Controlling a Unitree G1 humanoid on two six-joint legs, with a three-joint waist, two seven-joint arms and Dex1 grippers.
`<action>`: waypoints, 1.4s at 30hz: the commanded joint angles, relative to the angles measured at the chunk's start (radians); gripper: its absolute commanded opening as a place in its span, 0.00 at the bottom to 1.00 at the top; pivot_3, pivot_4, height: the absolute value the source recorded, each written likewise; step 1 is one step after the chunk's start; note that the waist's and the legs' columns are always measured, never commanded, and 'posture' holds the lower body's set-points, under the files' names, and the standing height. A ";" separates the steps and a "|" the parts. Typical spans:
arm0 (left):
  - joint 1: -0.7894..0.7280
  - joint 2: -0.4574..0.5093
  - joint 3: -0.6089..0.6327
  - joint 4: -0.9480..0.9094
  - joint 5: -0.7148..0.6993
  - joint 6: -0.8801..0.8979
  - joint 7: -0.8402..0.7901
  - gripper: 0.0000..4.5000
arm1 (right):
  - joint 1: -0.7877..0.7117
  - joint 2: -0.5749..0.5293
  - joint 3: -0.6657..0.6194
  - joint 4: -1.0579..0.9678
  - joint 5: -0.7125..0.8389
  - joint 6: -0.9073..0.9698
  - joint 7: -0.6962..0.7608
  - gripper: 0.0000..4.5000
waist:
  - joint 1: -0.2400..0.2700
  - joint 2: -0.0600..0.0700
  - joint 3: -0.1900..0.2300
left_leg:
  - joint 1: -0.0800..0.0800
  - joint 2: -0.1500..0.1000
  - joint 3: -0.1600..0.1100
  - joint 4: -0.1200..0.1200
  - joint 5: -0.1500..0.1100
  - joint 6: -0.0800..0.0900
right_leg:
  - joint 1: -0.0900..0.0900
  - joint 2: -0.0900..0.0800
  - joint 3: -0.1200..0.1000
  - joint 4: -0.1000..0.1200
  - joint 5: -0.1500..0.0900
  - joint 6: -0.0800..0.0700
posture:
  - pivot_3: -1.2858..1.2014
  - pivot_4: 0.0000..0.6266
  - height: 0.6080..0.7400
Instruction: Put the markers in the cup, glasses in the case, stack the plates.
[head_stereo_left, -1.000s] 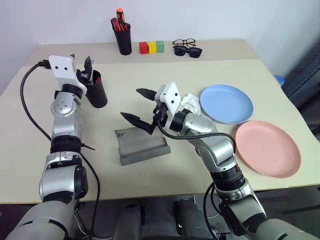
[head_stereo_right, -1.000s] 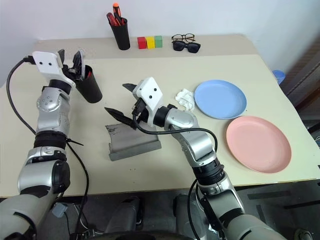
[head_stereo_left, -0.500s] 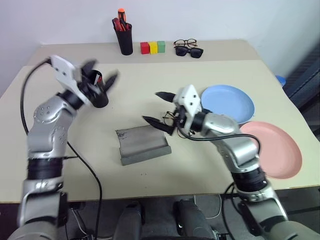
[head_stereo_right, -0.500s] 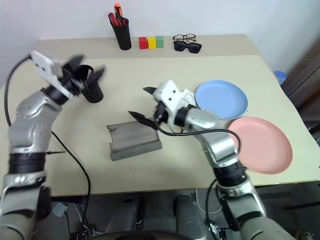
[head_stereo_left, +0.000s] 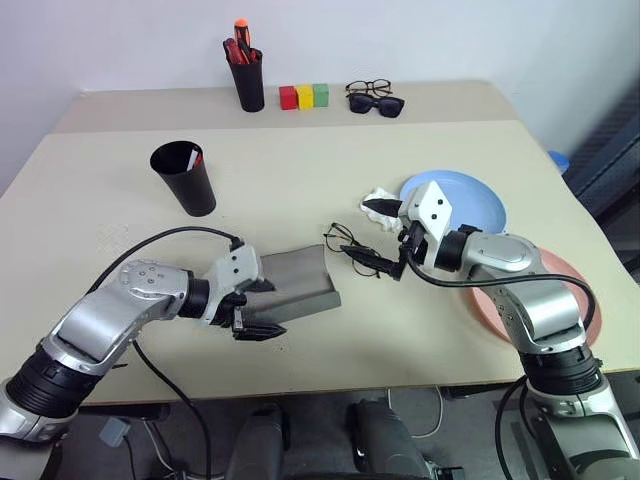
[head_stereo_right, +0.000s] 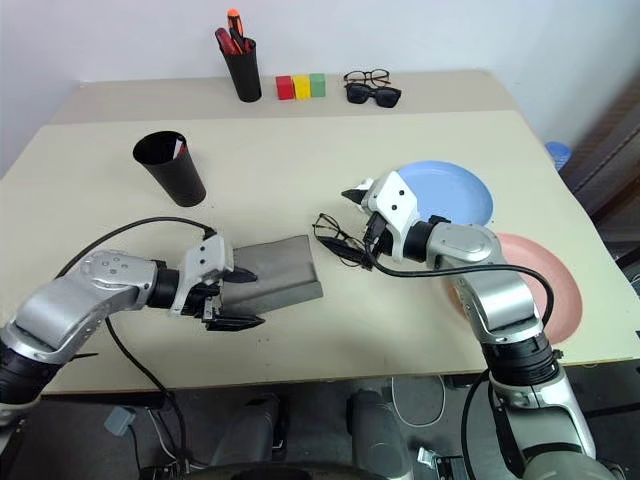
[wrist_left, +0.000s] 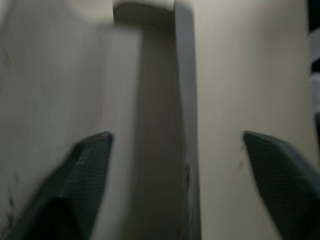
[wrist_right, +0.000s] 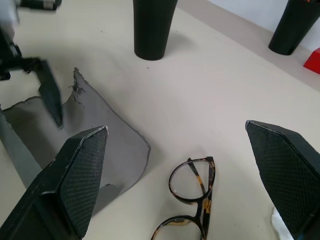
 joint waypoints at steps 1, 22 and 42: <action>-0.029 -0.010 0.005 -0.006 0.022 -0.014 -0.029 0.47 | 0.000 0.010 -0.009 -0.050 0.012 -0.010 -0.013 1.00 | 0.001 0.000 0.000 | 0.000 0.000 0.000 0.000 0.000 0.000 | 0.000 0.000 0.000 0.000 0.000 0.000 | 0.52 0.24 1.00; -0.222 -0.127 0.007 0.337 0.222 -0.363 -0.248 0.40 | -0.044 -0.056 -0.008 0.001 -0.010 0.099 -0.026 1.00 | 0.002 0.000 0.000 | -0.001 0.000 0.002 0.001 0.000 0.000 | 0.000 0.000 -0.001 0.000 0.000 0.000 | 0.52 0.24 1.00; 0.081 -0.099 0.413 0.179 0.119 -0.235 0.011 0.72 | -0.192 0.054 0.121 0.131 -0.133 0.445 -0.229 1.00 | 0.005 0.000 0.000 | -0.002 0.000 0.000 0.002 0.000 0.001 | -0.002 -0.002 0.000 0.001 0.000 0.000 | 0.52 0.24 1.00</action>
